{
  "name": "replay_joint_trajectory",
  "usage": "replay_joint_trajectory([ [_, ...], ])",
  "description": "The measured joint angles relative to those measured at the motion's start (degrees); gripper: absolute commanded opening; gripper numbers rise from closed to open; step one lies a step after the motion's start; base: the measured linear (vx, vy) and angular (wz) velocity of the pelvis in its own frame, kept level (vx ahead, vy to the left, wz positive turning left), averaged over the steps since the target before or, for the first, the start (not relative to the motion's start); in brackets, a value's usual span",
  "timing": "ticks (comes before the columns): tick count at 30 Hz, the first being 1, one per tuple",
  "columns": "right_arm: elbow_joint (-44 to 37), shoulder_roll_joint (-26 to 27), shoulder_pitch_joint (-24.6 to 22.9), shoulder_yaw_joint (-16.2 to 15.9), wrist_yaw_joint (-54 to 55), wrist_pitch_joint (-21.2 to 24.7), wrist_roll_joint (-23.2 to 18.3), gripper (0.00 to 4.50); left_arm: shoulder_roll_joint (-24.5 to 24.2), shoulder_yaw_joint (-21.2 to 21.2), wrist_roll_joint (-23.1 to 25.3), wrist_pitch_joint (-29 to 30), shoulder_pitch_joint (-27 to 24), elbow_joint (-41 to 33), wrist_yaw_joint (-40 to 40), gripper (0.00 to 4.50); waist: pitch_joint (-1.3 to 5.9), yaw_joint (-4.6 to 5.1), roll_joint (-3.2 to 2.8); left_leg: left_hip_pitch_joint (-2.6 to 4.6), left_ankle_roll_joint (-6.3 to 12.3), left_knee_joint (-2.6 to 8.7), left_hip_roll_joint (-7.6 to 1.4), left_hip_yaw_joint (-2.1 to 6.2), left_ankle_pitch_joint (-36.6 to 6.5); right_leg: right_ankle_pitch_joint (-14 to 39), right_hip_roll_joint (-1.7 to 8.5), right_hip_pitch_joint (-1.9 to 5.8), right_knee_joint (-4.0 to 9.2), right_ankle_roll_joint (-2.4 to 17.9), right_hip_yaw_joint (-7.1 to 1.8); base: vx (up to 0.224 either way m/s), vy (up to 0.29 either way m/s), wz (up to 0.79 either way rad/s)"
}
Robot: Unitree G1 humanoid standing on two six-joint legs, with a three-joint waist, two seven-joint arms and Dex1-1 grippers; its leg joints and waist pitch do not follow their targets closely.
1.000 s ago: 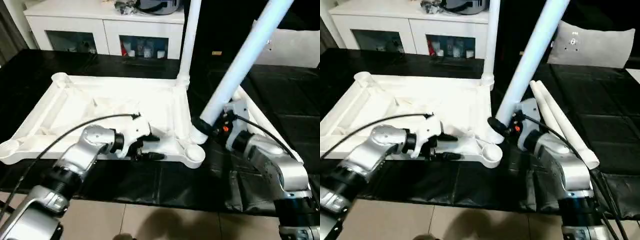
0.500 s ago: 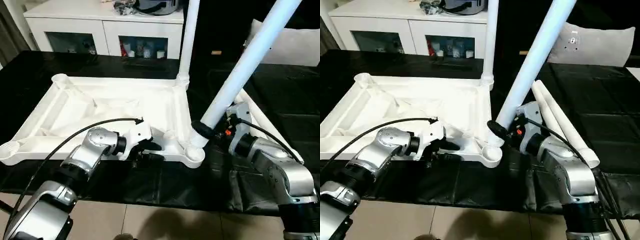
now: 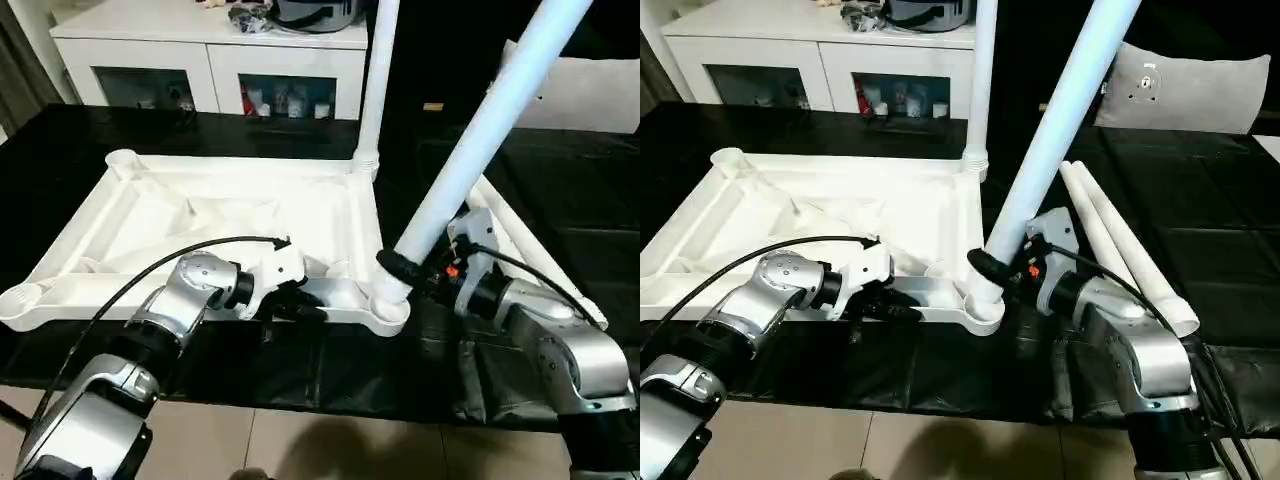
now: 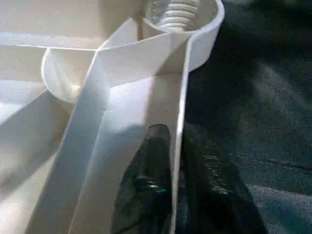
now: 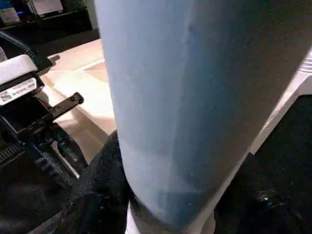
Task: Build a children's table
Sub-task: Insert table leg to table base
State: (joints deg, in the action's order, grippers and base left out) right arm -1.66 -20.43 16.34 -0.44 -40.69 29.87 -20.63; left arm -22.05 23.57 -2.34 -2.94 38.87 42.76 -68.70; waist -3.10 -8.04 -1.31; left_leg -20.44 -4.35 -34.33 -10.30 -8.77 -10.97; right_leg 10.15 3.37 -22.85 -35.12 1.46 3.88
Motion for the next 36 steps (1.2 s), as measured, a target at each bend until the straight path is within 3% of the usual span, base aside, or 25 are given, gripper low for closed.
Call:
replay_joint_trajectory([
  [5, 0.0, 0.0, 0.1, -0.2, -0.6, 0.1, 0.0, 1.88, 0.1, 0.2, 0.8, 0.7, 0.4, 0.5, -0.2, 0.02, 0.02, 0.33, -0.01, 0.07, 0.01, 0.0, 0.0, -0.07, 0.0, 0.1, 0.0, 0.04, 0.01, -0.2, -0.07, 0.0, 0.0, 0.0],
  [11, 0.0, 0.0, 1.9, -2.2, -1.1, 1.1, 0.0, 1.88, 1.7, -2.5, 0.2, 8.2, 0.6, 0.0, 5.9, 0.0, 0.02, 2.03, -0.01, 0.14, 0.01, 0.03, 0.0, -0.09, 0.0, 0.1, -0.01, 0.07, -0.03, -0.2, -0.08, 0.0, 0.0, 0.0],
  [15, 1.5, 0.1, 3.5, -3.4, -1.2, 1.2, 0.6, 1.88, 1.4, -4.7, 0.0, 13.3, -2.0, -4.8, 10.3, 0.0, 0.02, 3.02, 0.01, 0.0, 0.01, 0.11, 0.0, -0.15, 0.0, 0.1, -0.01, 0.02, -0.02, -0.2, -0.11, 0.0, 0.0, 0.0],
  [18, 2.5, 0.2, 4.5, -4.1, -1.6, 1.2, 1.0, 1.88, 0.6, -5.0, 0.1, 14.1, -4.3, -9.0, 11.0, 0.0, 0.03, 3.01, 0.0, -0.02, 0.01, 0.19, 0.0, -0.15, 0.0, 0.2, -0.02, 0.02, 0.01, -0.3, -0.1, 0.0, 0.0, 0.0],
  [23, 5.3, -0.7, 7.3, -6.3, -4.2, 1.3, 2.2, 1.88, -3.3, -2.9, 2.2, 7.8, -9.7, -16.8, 7.8, 0.0, 0.05, 2.68, 0.08, -0.01, 0.02, 0.35, 0.0, -0.18, 0.0, 0.3, -0.01, -0.07, 0.03, -0.2, -0.09, 0.0, 0.0, 0.0],
  [28, 6.9, -1.1, 9.1, -8.5, -6.4, 1.2, 3.0, 1.88, -3.5, -1.7, 2.4, 7.7, -9.9, -18.6, 7.3, 0.0, 0.12, 1.68, 0.38, 0.08, 0.04, 0.35, 0.01, -0.18, 0.0, 0.2, 0.0, -0.07, 0.09, -0.1, -0.09, 0.0, 0.0, 0.0],
  [36, 11.0, -2.8, 12.5, -11.0, -9.8, 1.0, 4.8, 1.88, -4.9, -1.9, 2.5, 9.0, -11.2, -21.6, 6.2, 0.0, 0.14, 1.69, 0.97, 0.08, 0.05, 0.39, 0.0, -0.19, 0.0, 0.2, -0.01, -0.11, 0.08, 0.0, -0.08, 0.0, 0.0, 0.0],
])
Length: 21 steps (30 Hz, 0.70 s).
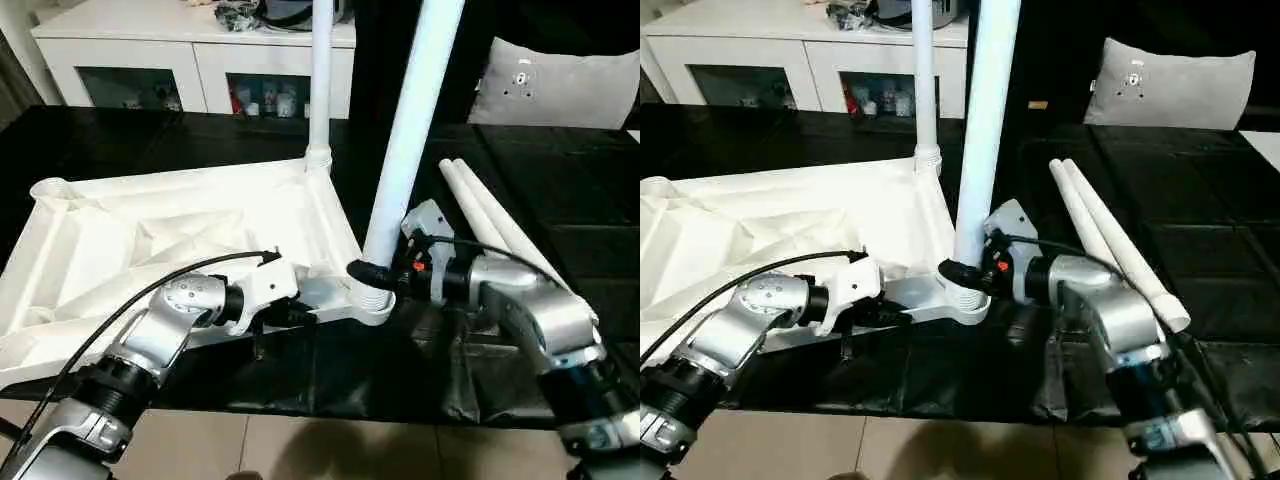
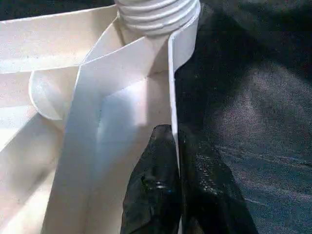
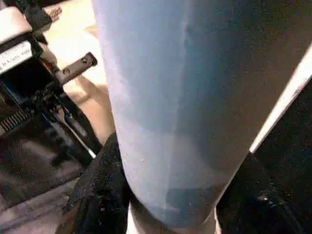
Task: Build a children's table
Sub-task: Insert table leg to table base
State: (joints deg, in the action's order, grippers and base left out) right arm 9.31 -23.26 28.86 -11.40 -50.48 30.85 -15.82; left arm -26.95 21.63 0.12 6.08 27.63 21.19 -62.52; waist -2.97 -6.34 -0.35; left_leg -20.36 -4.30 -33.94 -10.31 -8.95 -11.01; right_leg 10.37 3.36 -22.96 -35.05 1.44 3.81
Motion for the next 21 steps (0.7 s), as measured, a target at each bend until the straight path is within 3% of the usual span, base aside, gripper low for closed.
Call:
replay_joint_trajectory([
  [21, 0.8, -0.9, 0.4, -0.3, -3.7, 1.3, -0.1, 1.88, -0.9, 0.2, -0.3, -0.1, -0.1, -0.1, -2.4, 0.0, 0.11, -0.05, 0.27, 0.15, 0.0, 0.0, 0.01, 0.0, 0.0, 0.0, 0.0, 0.13, 0.0, 0.0, -0.01, 0.0, 0.0, 0.0],
])
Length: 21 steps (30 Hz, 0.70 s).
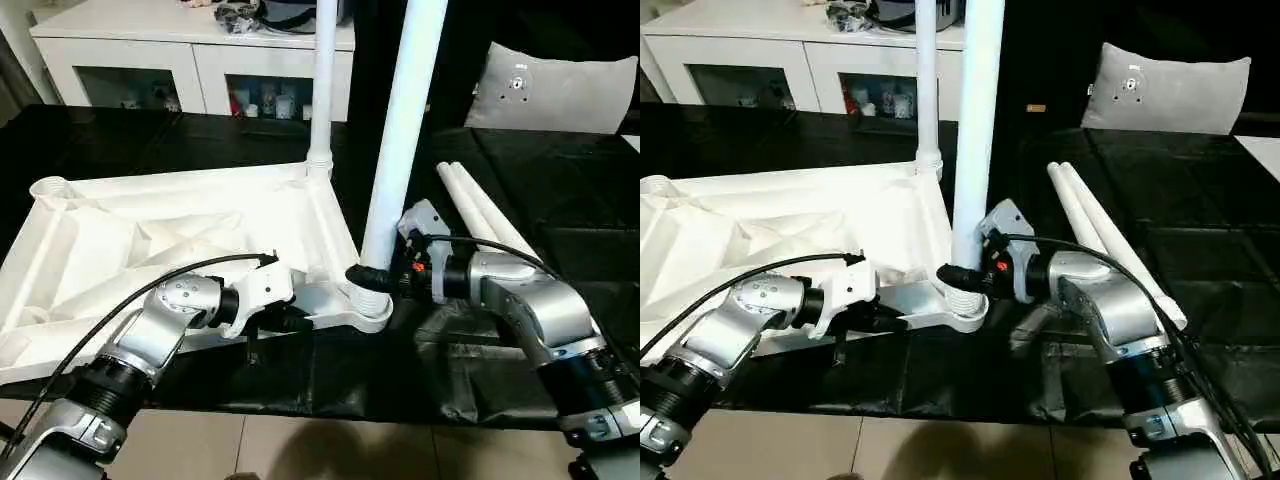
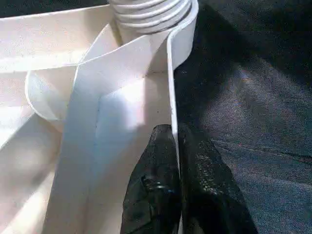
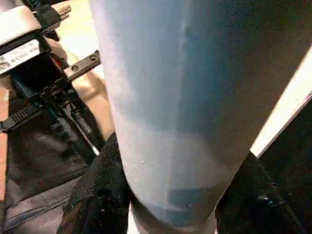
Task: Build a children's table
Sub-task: Insert table leg to table base
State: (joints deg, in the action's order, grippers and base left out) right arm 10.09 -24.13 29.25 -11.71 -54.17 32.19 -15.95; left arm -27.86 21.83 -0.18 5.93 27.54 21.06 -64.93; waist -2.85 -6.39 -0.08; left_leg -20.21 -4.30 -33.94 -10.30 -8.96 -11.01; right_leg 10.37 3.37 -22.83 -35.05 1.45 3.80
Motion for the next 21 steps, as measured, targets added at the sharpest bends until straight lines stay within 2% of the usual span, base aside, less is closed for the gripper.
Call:
replay_joint_trajectory([
  [14, 0.7, -0.3, -0.1, 0.2, -0.7, 0.6, -0.4, 1.88, -0.2, 0.2, 0.0, -0.1, 0.1, 0.1, -0.8, 0.0, 0.01, 0.0, -0.01, 0.04, 0.0, 0.04, 0.0, 0.0, 0.0, 0.0, 0.0, 0.02, 0.0, 0.0, 0.0, 0.0, 0.0, 0.0],
  [21, 3.7, 1.1, -0.3, 2.0, -0.8, 0.0, -1.6, 1.88, -0.2, 0.4, 0.0, 0.0, 0.1, 0.0, -1.8, 0.0, 0.01, -0.04, -0.01, 0.07, 0.0, 0.04, 0.0, 0.0, 0.0, 0.0, 0.0, 0.05, 0.0, 0.0, 0.0, 0.0, 0.0, 0.0],
])
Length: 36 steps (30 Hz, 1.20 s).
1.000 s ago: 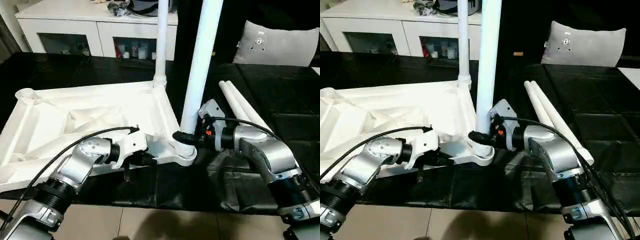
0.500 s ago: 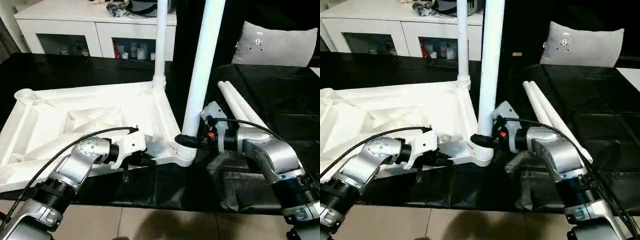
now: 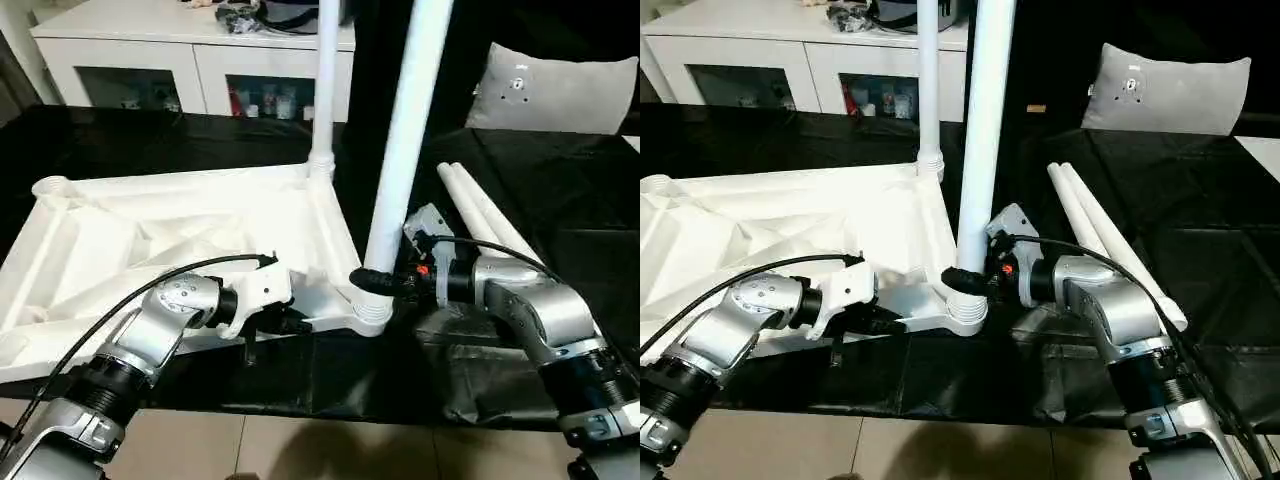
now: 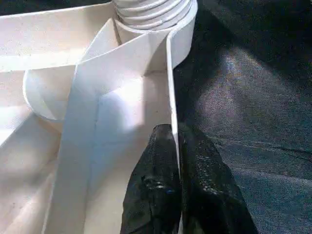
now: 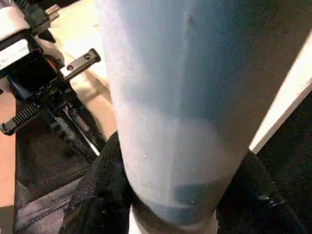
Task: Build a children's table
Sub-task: Insert table leg to table base
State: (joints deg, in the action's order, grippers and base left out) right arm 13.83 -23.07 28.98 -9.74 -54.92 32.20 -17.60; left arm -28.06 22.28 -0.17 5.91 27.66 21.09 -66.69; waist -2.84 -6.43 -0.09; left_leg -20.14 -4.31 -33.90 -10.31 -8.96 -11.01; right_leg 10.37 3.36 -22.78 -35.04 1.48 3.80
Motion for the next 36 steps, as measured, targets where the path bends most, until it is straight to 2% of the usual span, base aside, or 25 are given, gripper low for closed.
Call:
replay_joint_trajectory([
  [4, 0.2, 0.6, -1.5, 1.7, 0.3, -0.3, -1.1, 1.88, 0.1, 0.0, 0.0, 0.0, 0.1, 0.0, 0.0, 0.0, 0.0, -0.04, 0.0, 0.01, 0.0, 0.01, 0.0, 0.0, 0.0, 0.0, 0.0, 0.02, 0.02, 0.0, 0.0, 0.0, 0.0, 0.0],
  [10, 0.5, 3.1, -6.9, 7.1, 1.6, -3.0, -5.2, 1.88, 0.8, -0.2, -0.1, 0.1, 0.1, 0.1, 0.1, 0.0, 0.12, -0.25, -0.14, 0.05, 0.03, 0.03, 0.01, 0.0, 0.0, 0.0, 0.02, 0.12, 0.08, 0.0, 0.01, 0.0, 0.0, 0.0],
  [15, -1.6, 3.9, -11.2, 8.2, 2.7, -8.1, -5.2, 1.88, 2.1, -0.7, -0.1, 0.3, -0.1, 0.9, 1.3, 0.0, 0.21, -0.79, -0.35, 0.14, 0.04, 0.02, 0.04, 0.03, 0.0, 0.2, 0.05, 0.27, 0.11, -0.2, 0.02, 0.0, 0.0, 0.0],
  [18, -2.1, 4.1, -12.4, 8.2, 3.5, -10.1, -4.8, 1.88, 2.5, -0.8, -0.1, 0.4, -0.2, 1.3, 1.6, 0.0, 0.35, -0.78, -0.6, 0.15, 0.04, 0.02, 0.1, 0.03, 0.0, 0.2, 0.1, 0.33, 0.12, -0.4, 0.01, 0.0, 0.0, 0.0],
  [21, -3.4, 3.5, -13.6, 6.4, 3.9, -14.4, -2.1, 1.88, 2.9, -0.8, 0.0, 0.5, -0.4, 1.4, 1.9, 0.0, 0.49, -0.88, -0.82, 0.15, 0.04, 0.03, 0.1, 0.04, 0.0, 0.3, 0.1, 0.39, 0.12, -0.4, 0.01, 0.0, 0.0, 0.0],
  [25, -4.1, 1.5, -12.7, 3.0, 3.3, -17.6, 1.7, 1.88, 2.8, -0.8, 0.3, 0.6, -0.5, 1.4, 2.1, 0.0, 0.52, -0.7, -0.84, 0.22, 0.04, 0.06, 0.11, 0.05, 0.0, 0.3, 0.1, 0.56, 0.12, -0.4, 0.02, 0.0, 0.0, 0.0],
  [27, -3.2, 0.7, -11.0, 1.2, 2.5, -17.9, 3.1, 1.88, 2.7, -0.8, 0.5, 0.5, -0.4, 1.7, 2.0, 0.0, 0.52, -0.38, -0.84, 0.34, 0.04, 0.04, 0.11, 0.06, 0.0, 0.3, 0.1, 0.67, 0.17, -0.4, 0.02, 0.0, 0.0, 0.0],
  [30, -2.1, 0.5, -9.9, 0.2, 1.7, -17.9, 3.9, 1.88, 2.7, -0.6, 0.6, 0.4, -0.4, 1.9, 1.9, 0.0, 0.55, -0.17, -0.79, 0.78, 0.07, 0.05, 0.13, 0.09, -0.1, 0.3, 0.1, 0.88, 0.29, -0.5, 0.02, 0.0, 0.0, 0.0],
  [36, 0.8, -1.0, -6.2, -1.6, -2.7, -16.1, 4.3, 1.88, 2.2, 0.1, 0.6, -0.5, 1.5, 4.3, -0.2, 0.0, 0.67, 0.0, -0.58, 0.83, 0.13, 0.2, 0.15, 0.1, -0.1, 0.3, 0.09, 0.93, 0.38, -0.5, 0.02, 0.0, 0.0, 0.0],
])
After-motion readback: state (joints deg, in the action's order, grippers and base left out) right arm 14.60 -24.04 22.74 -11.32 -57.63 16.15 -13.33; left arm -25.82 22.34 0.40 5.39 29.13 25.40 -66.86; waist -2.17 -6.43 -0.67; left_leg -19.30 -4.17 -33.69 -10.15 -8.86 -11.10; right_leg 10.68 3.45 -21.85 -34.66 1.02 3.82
